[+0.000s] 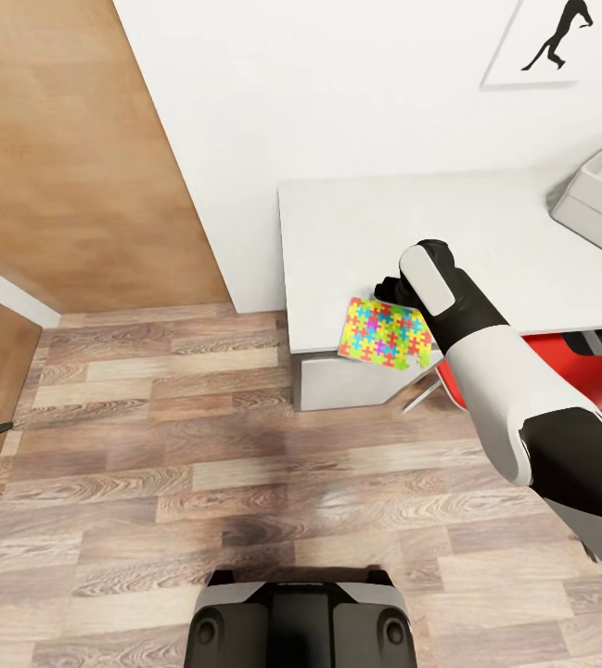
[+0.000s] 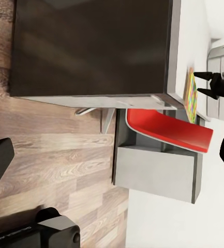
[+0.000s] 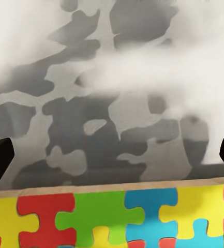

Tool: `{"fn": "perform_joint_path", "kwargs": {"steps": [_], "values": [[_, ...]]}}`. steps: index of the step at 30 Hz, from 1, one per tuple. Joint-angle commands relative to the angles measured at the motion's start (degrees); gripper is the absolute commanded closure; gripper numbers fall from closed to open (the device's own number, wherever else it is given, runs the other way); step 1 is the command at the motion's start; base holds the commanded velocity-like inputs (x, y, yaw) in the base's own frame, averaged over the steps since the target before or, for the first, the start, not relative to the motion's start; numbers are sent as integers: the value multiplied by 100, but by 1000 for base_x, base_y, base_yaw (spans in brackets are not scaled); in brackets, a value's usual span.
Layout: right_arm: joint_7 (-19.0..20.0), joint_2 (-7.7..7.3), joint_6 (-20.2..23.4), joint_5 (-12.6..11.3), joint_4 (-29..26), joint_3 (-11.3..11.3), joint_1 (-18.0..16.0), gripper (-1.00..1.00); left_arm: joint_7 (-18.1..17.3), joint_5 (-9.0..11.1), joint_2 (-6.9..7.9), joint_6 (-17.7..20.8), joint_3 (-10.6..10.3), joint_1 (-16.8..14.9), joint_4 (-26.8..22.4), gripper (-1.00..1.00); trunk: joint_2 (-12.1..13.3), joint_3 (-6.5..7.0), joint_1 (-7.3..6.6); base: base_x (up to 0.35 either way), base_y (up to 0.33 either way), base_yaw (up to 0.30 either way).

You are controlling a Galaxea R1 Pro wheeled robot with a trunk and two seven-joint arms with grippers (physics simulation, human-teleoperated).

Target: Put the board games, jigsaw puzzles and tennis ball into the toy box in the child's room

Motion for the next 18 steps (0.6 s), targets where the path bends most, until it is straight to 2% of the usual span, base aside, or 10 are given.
{"fn": "perform_joint_path", "kwargs": {"steps": [1, 8, 18], "values": [[-59, -3, -4, -63, -3, 21, -5, -100, -22, 2, 3, 61, -5, -3, 0, -100, -9, -7, 3, 0, 0, 0], [-59, -3, -24, -67, -3, 21, -5, -100, -22, 2, 3, 61, -4, -3, 0, -100, -9, -2, 3, 0, 0, 0], [-59, -3, -32, -82, -3, 20, -5, -100, -22, 2, 1, 61, -5, -3, 0, -100, -9, 80, 3, 0, 0, 0]]}}
